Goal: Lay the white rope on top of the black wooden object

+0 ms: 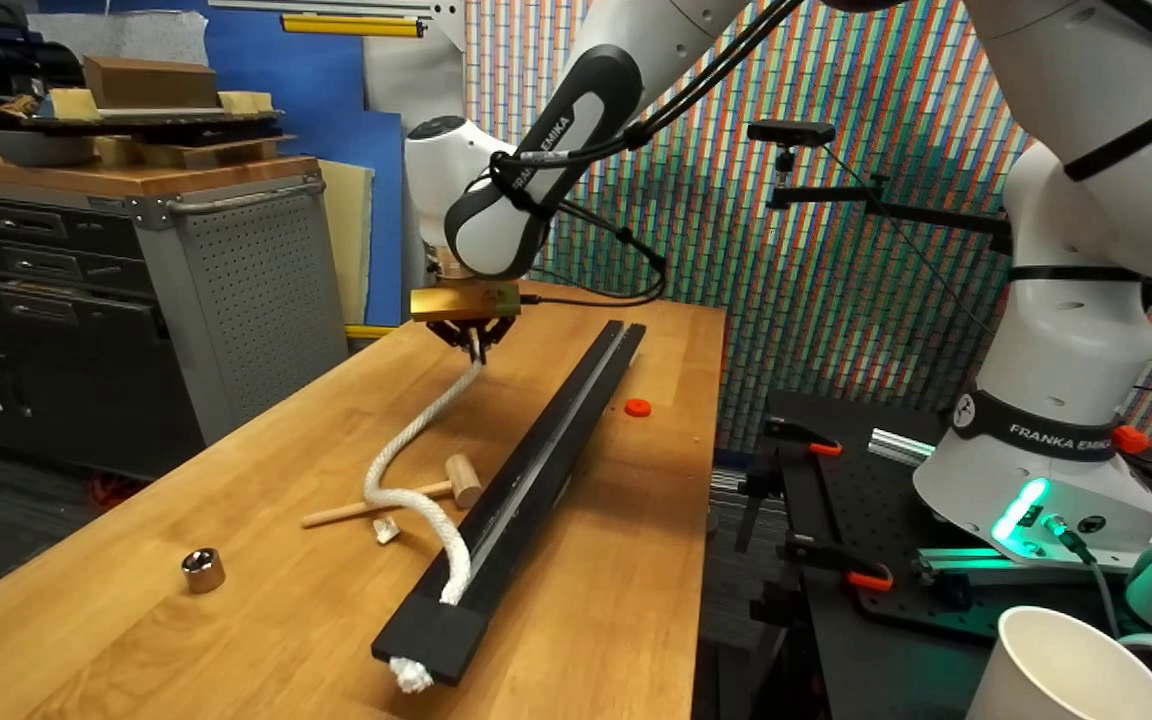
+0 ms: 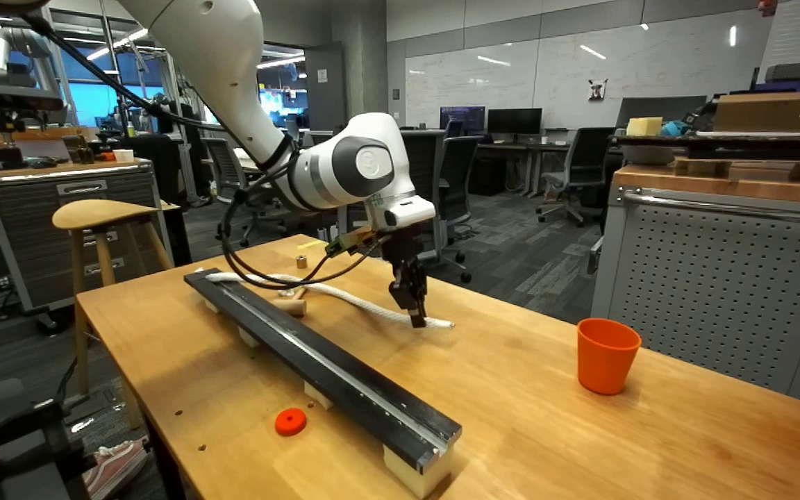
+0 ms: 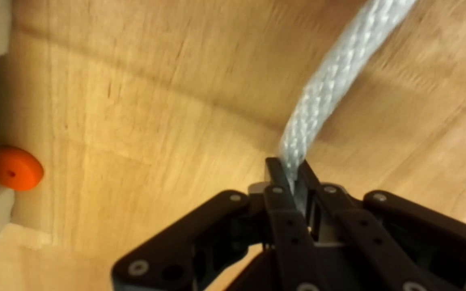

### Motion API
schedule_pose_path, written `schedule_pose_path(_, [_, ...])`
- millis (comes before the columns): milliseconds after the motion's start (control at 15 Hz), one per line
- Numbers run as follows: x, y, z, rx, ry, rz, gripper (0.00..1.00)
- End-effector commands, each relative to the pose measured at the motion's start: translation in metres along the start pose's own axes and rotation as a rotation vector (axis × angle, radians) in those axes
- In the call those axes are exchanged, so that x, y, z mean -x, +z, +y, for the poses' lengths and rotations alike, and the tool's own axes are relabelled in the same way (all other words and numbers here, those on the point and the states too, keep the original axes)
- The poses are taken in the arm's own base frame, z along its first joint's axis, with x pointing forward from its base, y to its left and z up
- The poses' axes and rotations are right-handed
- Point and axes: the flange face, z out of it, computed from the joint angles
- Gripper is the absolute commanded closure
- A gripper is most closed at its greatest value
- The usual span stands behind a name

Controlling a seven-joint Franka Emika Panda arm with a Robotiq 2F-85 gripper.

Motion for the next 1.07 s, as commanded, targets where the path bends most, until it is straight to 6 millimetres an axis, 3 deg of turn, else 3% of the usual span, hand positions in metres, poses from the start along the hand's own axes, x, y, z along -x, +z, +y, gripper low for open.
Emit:
schedule_pose_path(0, [-0.030, -0.028, 0.027, 0.013, 0.013, 0.023, 0.97])
schedule_pose_path(600, [-0.066, -0.088, 0.114, 0.058, -0.015, -0.001, 0.97])
schedule_pose_path(1000, [-0.079, -0.101, 0.185, 0.147, -0.016, 0.009, 0.97])
